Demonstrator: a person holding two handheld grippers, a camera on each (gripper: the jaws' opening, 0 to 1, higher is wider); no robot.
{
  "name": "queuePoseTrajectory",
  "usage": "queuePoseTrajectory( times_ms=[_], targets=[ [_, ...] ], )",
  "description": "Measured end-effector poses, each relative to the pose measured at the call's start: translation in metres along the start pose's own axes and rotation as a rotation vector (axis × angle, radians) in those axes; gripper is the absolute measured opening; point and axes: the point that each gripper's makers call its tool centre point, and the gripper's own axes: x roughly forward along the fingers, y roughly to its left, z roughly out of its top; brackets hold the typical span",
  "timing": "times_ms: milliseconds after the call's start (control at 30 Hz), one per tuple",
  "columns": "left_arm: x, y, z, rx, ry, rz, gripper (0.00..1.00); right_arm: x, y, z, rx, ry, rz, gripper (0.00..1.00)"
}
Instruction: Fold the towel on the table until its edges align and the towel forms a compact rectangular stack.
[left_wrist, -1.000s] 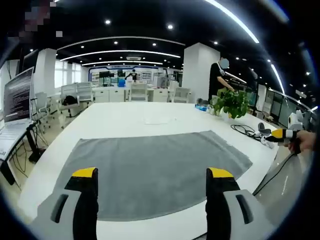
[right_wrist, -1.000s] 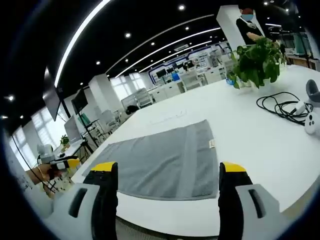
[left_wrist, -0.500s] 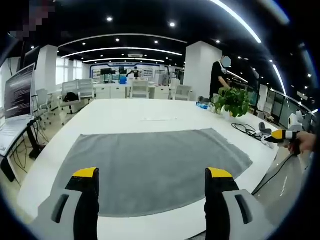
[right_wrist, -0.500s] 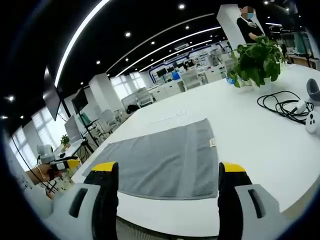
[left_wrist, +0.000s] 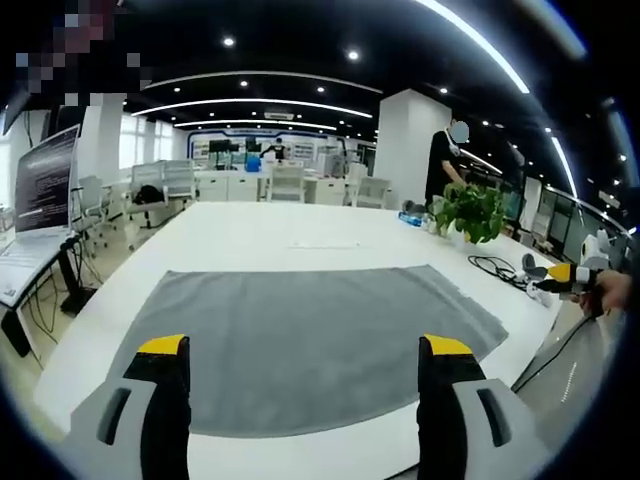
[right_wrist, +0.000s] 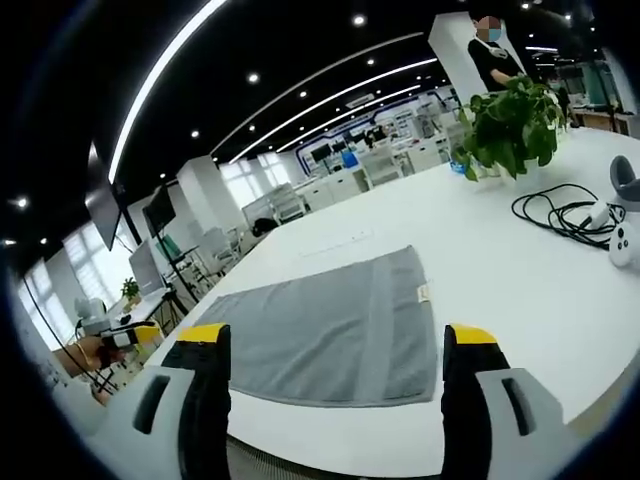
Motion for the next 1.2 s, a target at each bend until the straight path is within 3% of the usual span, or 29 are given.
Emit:
queuePoseTrajectory(
  times_ms=[467, 700, 1200],
  targets=[
    [0.002, -0.020, 0.006, -0.004, -0.023, -0.028, 0.95, -0.002, -0.012, 0.014, -0.017, -0.016, -0.019, 0.87],
    [0.006, -0.034, -0.001, 0.021, 0.005, -0.073, 0.95, -0.006, -0.018, 0.020, -0.020, -0.030, -0.028, 0.87],
    [0.022, -0.096, 0.028, 0.110, -0.020, -0.209, 0.91, -0.006, -0.036, 0.042, -0.046, -0.063, -0.036, 0.86]
  ],
)
